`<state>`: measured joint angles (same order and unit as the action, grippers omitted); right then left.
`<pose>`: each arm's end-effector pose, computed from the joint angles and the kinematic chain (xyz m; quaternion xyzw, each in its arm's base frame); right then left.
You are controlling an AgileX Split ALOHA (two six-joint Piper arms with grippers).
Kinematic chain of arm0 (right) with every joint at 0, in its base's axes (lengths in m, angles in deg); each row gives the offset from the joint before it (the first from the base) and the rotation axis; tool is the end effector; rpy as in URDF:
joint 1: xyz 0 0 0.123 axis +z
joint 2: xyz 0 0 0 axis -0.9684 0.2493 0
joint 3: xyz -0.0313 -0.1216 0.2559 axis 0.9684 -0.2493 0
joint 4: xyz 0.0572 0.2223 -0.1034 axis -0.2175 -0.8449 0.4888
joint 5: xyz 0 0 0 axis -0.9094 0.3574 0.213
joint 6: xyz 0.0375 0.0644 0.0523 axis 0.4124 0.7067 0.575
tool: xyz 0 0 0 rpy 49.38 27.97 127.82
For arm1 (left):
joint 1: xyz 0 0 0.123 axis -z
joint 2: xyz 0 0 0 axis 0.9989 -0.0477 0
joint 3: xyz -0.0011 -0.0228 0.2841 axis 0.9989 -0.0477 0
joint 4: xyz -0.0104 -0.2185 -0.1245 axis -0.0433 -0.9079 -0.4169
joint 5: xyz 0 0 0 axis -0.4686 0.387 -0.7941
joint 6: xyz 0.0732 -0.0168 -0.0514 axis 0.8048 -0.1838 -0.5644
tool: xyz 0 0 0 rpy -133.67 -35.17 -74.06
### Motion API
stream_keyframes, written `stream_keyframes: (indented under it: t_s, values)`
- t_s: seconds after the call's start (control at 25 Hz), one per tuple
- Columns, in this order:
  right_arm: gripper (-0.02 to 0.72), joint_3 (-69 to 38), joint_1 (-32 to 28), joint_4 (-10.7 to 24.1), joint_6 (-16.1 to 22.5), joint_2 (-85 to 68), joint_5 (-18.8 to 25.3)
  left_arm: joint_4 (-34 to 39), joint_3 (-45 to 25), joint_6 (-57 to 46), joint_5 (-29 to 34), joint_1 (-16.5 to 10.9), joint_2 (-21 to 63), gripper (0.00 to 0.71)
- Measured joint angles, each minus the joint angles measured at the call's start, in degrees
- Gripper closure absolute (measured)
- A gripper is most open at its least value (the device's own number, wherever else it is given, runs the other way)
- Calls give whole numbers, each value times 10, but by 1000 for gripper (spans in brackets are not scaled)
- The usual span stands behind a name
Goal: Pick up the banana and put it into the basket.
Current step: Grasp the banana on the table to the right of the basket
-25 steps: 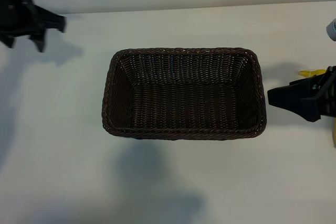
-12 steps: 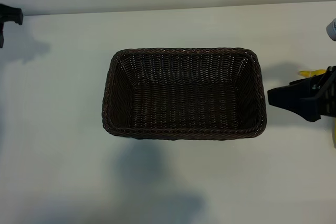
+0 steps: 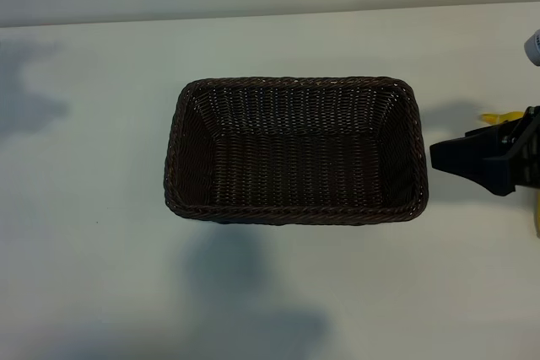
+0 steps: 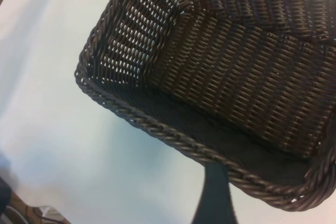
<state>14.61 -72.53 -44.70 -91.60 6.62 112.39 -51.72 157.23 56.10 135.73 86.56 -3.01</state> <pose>0.1894 0.0666 0.2666 -0.1583 0.8801 0.3079 0.3248 0.2765 0.0168 0.3413 -0.0236 0.9790 0.0728 0.1888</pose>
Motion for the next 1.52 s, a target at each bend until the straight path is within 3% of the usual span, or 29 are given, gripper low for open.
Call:
stream_keyframes:
  t_s: [0.44,0.76,0.96,1.52]
  values:
    - [135,0,0,0,0,0,0,-4,-195,0,0,0,252,138]
    - [135,0,0,0,0,0,0,-71,-338,6,-31,0,445,138]
    - [135,0,0,0,0,0,0,-73,-412,26,-37,0,530,138]
    - [135,0,0,0,0,0,0,-77,-458,30,-71,0,654,138]
